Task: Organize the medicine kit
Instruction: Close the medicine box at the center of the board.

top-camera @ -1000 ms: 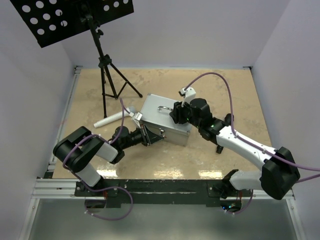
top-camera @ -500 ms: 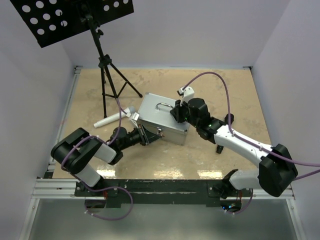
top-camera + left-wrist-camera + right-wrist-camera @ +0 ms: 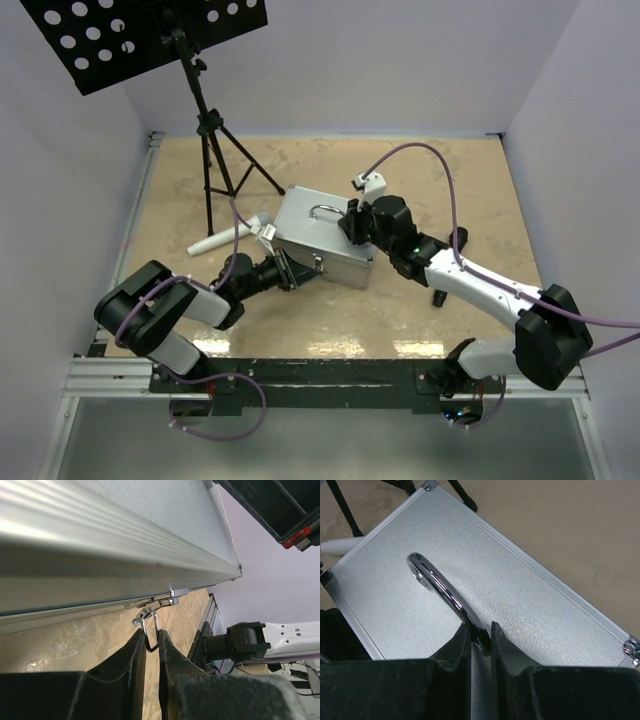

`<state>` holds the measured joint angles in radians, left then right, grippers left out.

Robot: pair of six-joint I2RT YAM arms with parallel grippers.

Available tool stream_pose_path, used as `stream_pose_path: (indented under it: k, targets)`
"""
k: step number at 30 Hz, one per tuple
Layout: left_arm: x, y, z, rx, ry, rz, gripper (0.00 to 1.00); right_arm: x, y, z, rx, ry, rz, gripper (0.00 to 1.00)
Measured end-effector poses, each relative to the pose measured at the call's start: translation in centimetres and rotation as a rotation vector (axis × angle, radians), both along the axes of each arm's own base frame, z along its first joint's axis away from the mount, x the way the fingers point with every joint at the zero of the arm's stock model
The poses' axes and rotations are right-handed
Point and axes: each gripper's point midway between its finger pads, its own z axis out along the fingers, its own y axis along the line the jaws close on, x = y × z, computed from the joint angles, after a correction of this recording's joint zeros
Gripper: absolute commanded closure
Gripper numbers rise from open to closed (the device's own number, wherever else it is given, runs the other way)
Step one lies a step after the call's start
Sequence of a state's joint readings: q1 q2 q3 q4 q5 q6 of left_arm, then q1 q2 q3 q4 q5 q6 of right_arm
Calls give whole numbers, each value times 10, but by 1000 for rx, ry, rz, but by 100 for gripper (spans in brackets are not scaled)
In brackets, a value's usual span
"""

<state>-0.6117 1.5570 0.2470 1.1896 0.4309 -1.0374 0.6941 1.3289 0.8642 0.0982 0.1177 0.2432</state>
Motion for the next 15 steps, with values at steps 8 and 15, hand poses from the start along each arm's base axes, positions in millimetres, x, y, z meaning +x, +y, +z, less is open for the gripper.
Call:
stream_pose_path:
  k: [8,15]
  targets:
    - [0,4,4,-3,-8,20,100,2,5,1,3,2,1,100]
    - [-1,5,4,-9,10,22,100,3,5,1,4,3,0,100]
